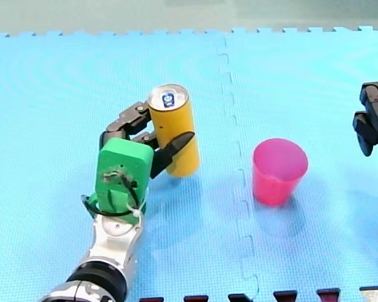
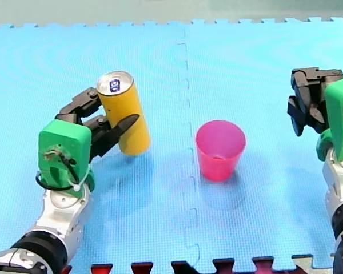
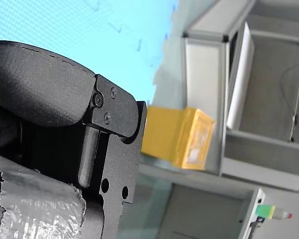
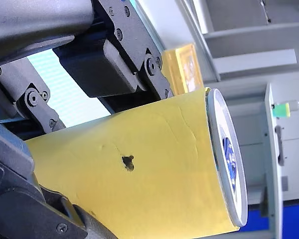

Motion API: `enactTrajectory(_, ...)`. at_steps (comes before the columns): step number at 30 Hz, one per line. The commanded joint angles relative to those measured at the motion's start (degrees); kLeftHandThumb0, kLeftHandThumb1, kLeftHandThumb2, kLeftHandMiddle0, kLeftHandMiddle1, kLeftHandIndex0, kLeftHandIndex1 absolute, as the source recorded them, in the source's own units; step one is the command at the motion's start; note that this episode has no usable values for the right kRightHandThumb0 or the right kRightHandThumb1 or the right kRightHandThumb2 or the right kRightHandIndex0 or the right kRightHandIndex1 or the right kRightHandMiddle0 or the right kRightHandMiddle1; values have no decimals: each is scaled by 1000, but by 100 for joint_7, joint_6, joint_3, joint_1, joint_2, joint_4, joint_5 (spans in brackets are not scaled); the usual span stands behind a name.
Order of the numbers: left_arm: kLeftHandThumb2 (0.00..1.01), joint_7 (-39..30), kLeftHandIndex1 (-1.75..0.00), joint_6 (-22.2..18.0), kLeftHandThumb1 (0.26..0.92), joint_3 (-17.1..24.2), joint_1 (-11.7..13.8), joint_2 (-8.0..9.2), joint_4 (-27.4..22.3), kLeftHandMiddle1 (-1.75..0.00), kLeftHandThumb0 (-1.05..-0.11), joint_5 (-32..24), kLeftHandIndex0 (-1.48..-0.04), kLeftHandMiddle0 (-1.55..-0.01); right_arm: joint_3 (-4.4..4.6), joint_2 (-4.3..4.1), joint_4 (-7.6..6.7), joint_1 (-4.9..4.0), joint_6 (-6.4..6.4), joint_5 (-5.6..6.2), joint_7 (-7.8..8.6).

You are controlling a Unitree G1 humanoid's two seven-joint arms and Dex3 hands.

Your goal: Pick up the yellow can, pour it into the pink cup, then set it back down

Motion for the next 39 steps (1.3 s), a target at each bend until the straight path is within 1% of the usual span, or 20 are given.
enactTrajectory(1,1,197,0,-59,829,-79,-12,39,-7,-10,-352,154,-1183,-1313,-6,-29,-3,-7,-21,0,-17)
enactTrajectory(5,1,426,0,-50,830,-154,-15,46,-4,-8,-353,332,-1177,-1311,-5,-28,-6,0,-36,-8,-23)
enactTrajectory(9,1,510,0,-52,832,-186,-2,38,11,-5,-354,417,-1175,-1308,-4,-18,-7,-1,-48,-18,-37)
enactTrajectory(15,1,655,0,-32,833,-275,26,-1,38,-3,-356,566,-1173,-1306,-29,-34,-2,-9,-39,1,22)
enactTrajectory(17,1,866,0,11,833,-419,31,32,50,-2,-357,769,-1173,-1305,-36,-34,-5,-9,-42,3,31)
enactTrajectory(21,0,1583,0,226,833,-833,13,151,68,0,-357,1366,-1171,-1290,-50,-25,-8,1,-52,8,38)
enactTrajectory(24,0,1811,0,283,833,-943,5,163,74,0,-359,1515,-1169,-1281,-60,-23,-12,5,-56,13,49)
enactTrajectory(28,1,1846,0,272,834,-945,-8,153,79,-1,-364,1495,-1169,-1281,-73,-36,-10,1,-46,21,69)
enactTrajectory(35,1,1314,0,118,835,-624,3,22,72,-1,-363,986,-1170,-1284,-86,-75,-5,2,-35,46,98)
enactTrajectory(39,0,1191,0,130,836,-579,37,-51,109,-2,-362,907,-1170,-1286,-92,-94,-10,11,-45,61,114)
